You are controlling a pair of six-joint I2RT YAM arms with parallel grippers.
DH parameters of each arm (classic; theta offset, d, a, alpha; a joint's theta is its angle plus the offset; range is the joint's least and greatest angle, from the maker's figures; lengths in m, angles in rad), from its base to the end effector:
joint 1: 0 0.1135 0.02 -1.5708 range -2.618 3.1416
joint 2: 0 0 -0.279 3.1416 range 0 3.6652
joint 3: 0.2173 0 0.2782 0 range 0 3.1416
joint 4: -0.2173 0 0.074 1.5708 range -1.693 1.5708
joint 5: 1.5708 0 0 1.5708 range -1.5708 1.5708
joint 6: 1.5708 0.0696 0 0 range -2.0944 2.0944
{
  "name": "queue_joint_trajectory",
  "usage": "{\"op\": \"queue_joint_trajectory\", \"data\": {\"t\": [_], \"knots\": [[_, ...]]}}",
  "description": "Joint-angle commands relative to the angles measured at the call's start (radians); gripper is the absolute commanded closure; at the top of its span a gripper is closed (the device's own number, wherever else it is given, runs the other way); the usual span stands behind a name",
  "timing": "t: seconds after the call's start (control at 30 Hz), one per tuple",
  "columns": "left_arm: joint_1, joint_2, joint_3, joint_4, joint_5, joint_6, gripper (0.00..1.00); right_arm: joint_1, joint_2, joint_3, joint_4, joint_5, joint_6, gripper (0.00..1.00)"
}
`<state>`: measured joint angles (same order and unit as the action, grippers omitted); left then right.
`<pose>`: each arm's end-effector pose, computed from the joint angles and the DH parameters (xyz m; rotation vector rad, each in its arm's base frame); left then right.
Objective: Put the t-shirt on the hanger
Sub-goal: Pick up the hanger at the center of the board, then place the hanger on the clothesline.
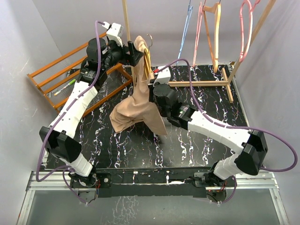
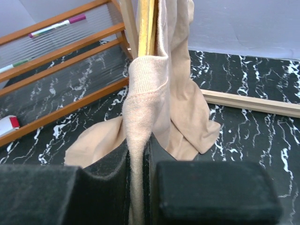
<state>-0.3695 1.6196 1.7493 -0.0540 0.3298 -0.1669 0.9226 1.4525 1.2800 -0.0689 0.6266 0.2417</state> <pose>0.3972 -0.1780 0.4974 0.4231 1.4775 -0.6751 0.2690 0.2875 0.3718 -0.1626 1.7664 0.2755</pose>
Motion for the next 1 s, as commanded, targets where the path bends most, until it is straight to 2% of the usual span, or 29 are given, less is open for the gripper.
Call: {"op": "queue_joint_trajectory", "data": {"t": [0.0, 0.23, 0.47, 0.83, 0.97], "knots": [[0.001, -0.103, 0.028, -0.013, -0.069, 0.097, 0.23, 0.005, -0.083, 0.08, -0.003, 0.075, -0.03, 0.92], [0.004, -0.13, 0.026, -0.054, -0.154, 0.143, 0.23, 0.005, -0.085, 0.215, -0.127, 0.133, -0.088, 0.92], [0.007, -0.143, 0.022, -0.096, -0.261, 0.207, 0.23, 0.003, 0.055, 0.488, -0.281, 0.143, -0.159, 0.92], [0.009, -0.219, -0.033, -0.093, -0.272, 0.226, 0.23, -0.099, 0.255, 0.843, -0.441, 0.07, -0.184, 0.92], [0.009, -0.233, -0.051, -0.093, -0.261, 0.225, 0.23, -0.133, 0.287, 0.924, -0.458, 0.044, -0.198, 0.92]]}}
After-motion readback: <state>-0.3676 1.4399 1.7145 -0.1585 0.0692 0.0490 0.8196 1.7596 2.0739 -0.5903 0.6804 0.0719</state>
